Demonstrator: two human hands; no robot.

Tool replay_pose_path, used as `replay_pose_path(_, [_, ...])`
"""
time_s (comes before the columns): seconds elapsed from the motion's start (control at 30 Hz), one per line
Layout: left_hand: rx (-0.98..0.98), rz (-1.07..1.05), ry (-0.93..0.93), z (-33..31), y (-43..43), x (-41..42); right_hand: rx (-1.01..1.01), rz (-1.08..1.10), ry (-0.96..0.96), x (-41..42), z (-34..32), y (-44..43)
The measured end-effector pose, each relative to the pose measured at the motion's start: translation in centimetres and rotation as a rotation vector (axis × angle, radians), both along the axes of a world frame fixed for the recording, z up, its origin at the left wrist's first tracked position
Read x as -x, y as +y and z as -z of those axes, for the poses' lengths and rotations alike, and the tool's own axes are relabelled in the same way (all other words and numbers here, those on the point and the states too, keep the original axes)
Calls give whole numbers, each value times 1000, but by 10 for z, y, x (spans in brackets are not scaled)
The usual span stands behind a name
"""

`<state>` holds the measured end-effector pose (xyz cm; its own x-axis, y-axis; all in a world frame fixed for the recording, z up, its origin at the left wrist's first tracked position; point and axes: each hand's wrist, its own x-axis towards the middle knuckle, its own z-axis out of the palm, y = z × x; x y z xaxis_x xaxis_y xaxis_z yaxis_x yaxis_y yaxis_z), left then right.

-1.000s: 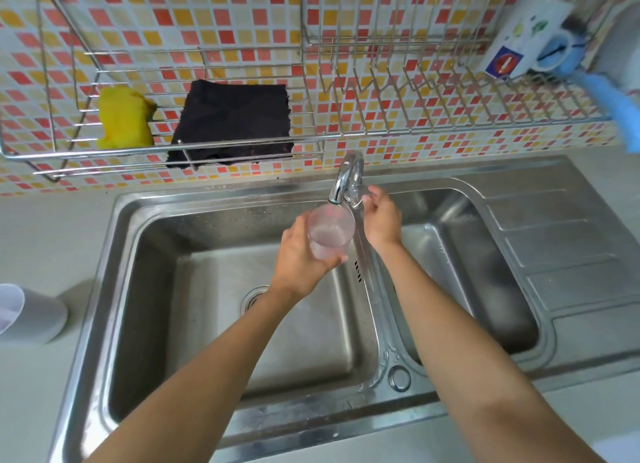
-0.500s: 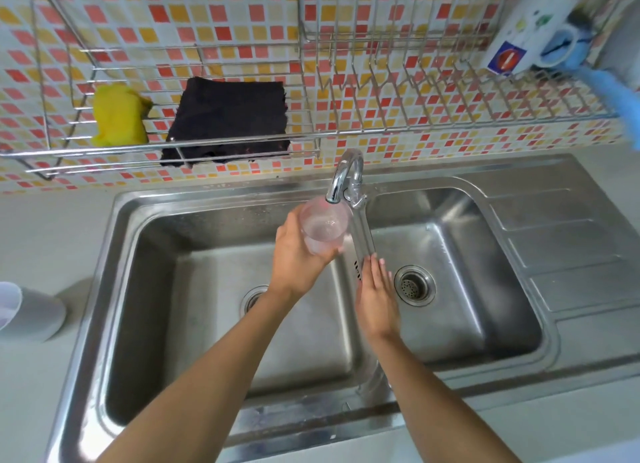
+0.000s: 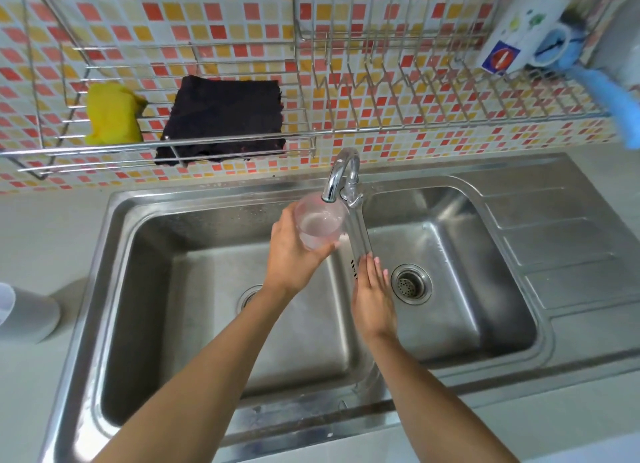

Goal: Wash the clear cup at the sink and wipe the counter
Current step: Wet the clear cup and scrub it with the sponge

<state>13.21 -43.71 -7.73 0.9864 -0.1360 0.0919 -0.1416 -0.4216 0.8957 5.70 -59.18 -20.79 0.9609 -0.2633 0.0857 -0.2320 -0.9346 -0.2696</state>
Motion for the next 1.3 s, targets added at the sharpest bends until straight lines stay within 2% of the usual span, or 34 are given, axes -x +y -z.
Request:
replay_pose_path(0.23, [-61,7,1,16,10,7,-5,7,-41,0,0,1])
replay_pose_path(0.57, [-327,93,90,60,51,20,-9,6,-46,0,3,1])
replay_pose_path(0.93, [-862,124,-49,80,77,23,-15,18,-52,0,3,1])
replay_pose_path(1.13, [-1019,153,-115,81,88,26,-4,18,-65,0,4,1])
replay_pose_path(1.3, [-1159,170,-240,81,91,24,-3,14,-53,-1,6,1])
